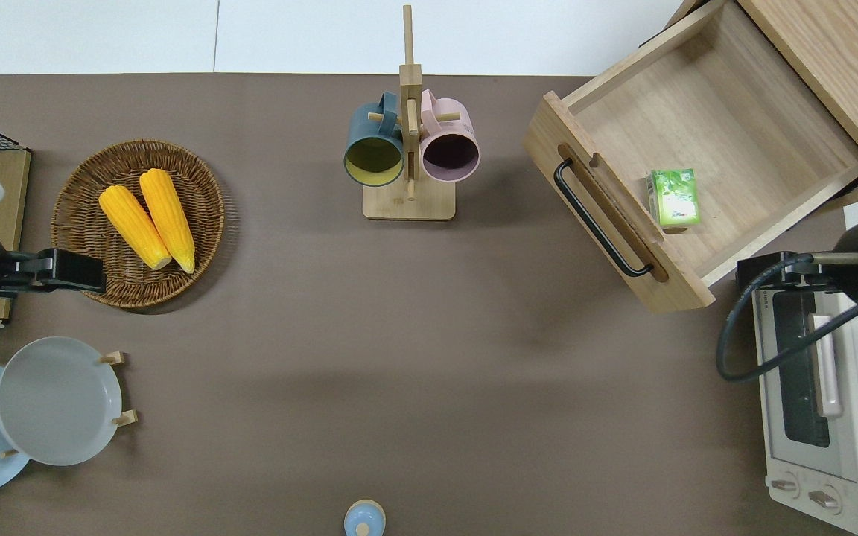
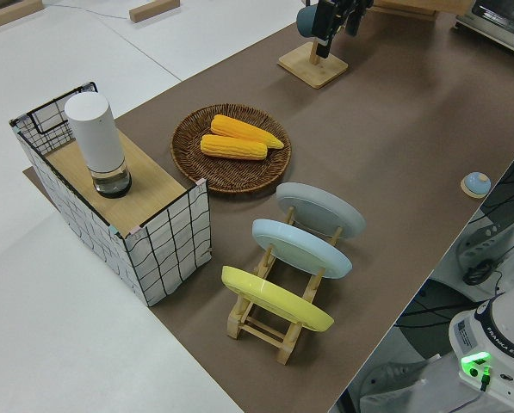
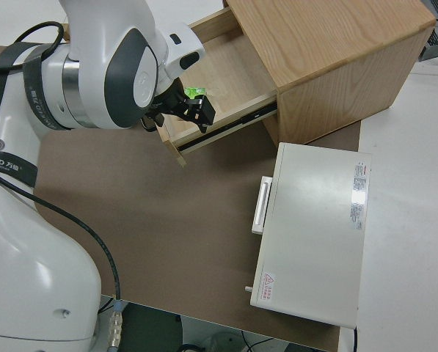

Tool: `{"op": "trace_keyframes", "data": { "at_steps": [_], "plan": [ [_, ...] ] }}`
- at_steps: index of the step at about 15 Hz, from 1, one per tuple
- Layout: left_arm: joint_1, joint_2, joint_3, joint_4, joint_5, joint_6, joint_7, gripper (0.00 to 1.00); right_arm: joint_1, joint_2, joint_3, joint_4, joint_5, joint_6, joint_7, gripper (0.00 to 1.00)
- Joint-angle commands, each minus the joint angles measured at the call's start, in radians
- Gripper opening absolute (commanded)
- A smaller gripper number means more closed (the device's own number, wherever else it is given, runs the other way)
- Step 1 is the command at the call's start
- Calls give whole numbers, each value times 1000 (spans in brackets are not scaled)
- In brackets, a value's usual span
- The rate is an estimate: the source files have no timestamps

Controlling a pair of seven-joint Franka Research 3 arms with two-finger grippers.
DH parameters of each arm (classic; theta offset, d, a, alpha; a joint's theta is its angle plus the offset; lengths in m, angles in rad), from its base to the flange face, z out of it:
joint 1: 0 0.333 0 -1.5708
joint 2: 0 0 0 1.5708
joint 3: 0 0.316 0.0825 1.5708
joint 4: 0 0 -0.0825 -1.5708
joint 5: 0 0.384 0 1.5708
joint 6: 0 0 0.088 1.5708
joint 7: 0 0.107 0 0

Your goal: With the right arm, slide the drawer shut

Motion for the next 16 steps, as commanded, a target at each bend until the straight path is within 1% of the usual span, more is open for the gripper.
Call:
{"op": "trace_keyframes", "data": {
  "at_steps": [1,2,3,4,5,6,7,8,9,12,14,16],
  "plan": [
    [-5,-7,4,1,13,-5,5,995,-12,-10,7,-6,25,-10,-16,975],
    [-5,-7,4,1,13,-5,5,998,-10,-10,7,-6,25,-10,-16,967],
    [-6,-9,4,1,13,-5,6,995,-10,-10,7,-6,25,-11,-15,938],
    [-6,-7,4,1,13,-6,6,998,-10,-10,7,-6,25,-22,-15,883],
    [-5,-9,4,1,13,-5,5,998,-9,-10,9,-6,25,-28,-13,806],
    [-6,-9,4,1,13,-5,6,998,-7,-10,10,-6,26,-33,-6,694],
    [-6,-9,4,1,13,-5,5,998,-7,-11,21,-6,26,-39,7,531],
    [-5,-7,4,1,13,-5,5,998,-9,-11,30,-6,26,-45,30,339],
    [-5,-9,4,1,13,-5,5,995,-7,-13,35,-6,26,-51,56,227],
    [-5,-9,2,1,13,-5,6,998,-7,-16,58,-6,26,-59,103,184],
    [-5,-9,4,1,13,-5,6,998,-9,-22,79,-6,26,-86,164,121],
    [-5,-7,4,1,13,-5,6,998,-9,-29,98,-7,31,-88,214,77]
  ]
}}
